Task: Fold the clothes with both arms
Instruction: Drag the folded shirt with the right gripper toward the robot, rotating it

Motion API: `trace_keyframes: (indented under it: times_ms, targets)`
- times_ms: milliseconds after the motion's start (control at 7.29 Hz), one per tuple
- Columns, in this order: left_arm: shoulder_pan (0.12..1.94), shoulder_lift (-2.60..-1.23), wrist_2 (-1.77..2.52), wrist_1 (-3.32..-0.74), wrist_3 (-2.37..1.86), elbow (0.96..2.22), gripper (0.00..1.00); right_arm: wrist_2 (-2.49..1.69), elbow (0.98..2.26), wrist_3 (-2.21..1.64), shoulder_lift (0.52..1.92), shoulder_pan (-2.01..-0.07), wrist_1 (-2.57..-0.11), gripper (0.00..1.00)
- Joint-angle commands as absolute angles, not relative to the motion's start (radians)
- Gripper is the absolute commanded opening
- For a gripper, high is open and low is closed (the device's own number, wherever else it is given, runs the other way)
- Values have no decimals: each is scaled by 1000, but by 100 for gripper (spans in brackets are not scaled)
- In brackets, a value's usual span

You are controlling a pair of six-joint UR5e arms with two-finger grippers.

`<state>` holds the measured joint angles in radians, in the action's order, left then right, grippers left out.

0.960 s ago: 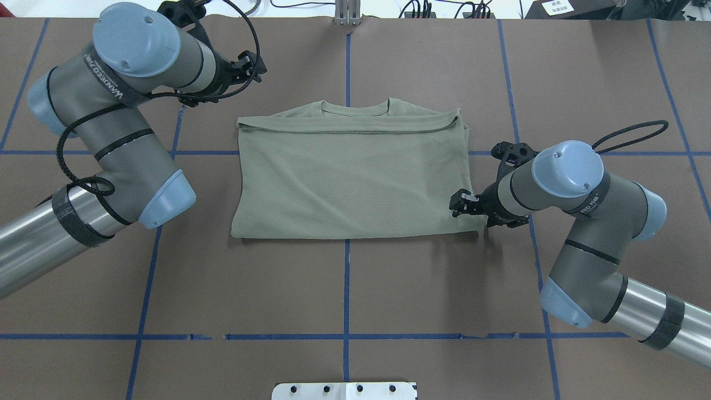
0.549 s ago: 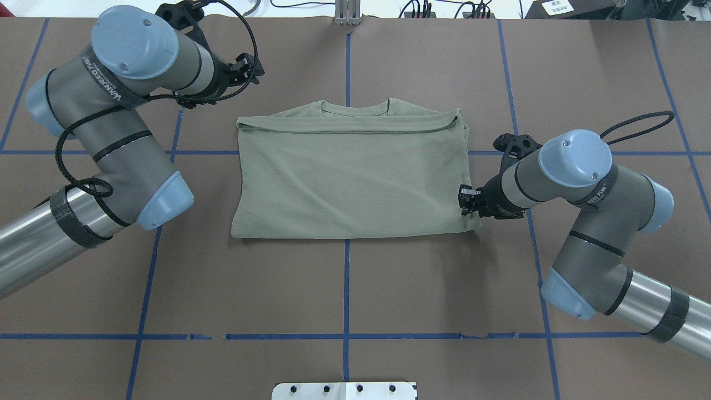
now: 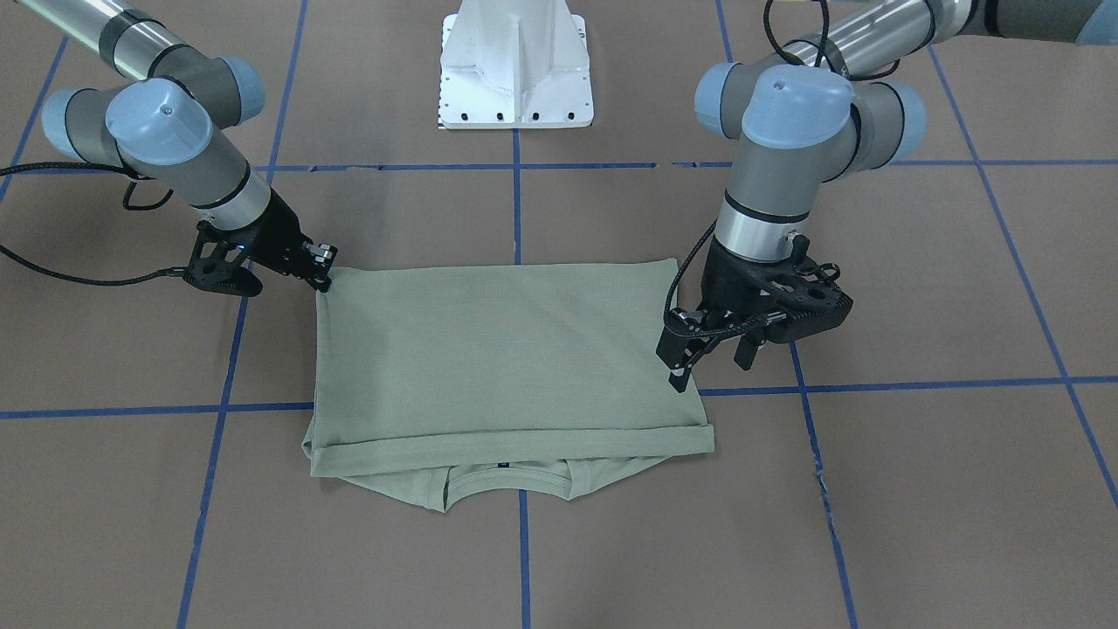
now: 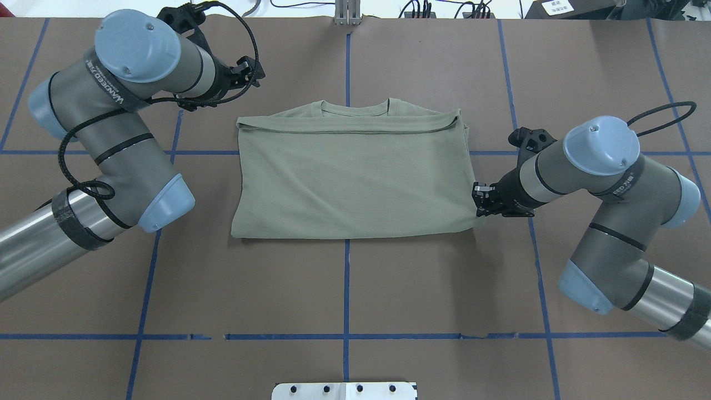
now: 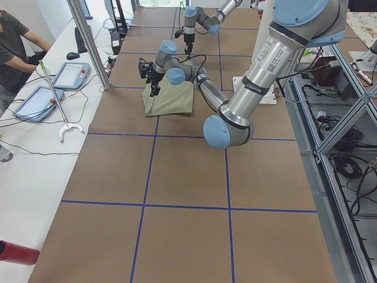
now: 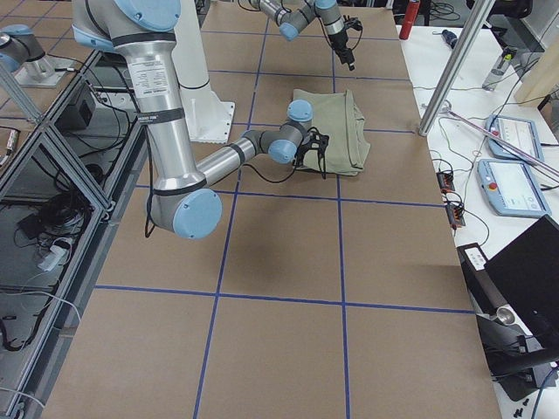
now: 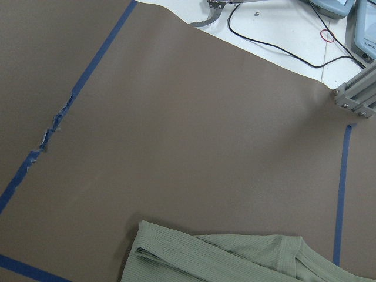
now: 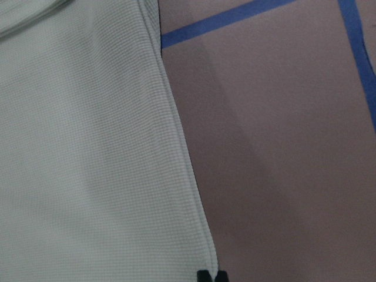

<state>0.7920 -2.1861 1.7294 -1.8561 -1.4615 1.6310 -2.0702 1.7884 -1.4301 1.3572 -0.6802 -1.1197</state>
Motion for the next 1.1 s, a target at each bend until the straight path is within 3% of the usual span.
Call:
trace_keyframes:
  times_ms: [0, 960]
  targets:
    - [792, -2187, 1729, -1856, -1466, 1637, 100, -2074, 1908, -1437, 1454, -638, -1126, 0]
    - [785, -2151, 1718, -1856, -1466, 1669, 100, -2101, 2167, -1450, 1824, -293, -1127, 0]
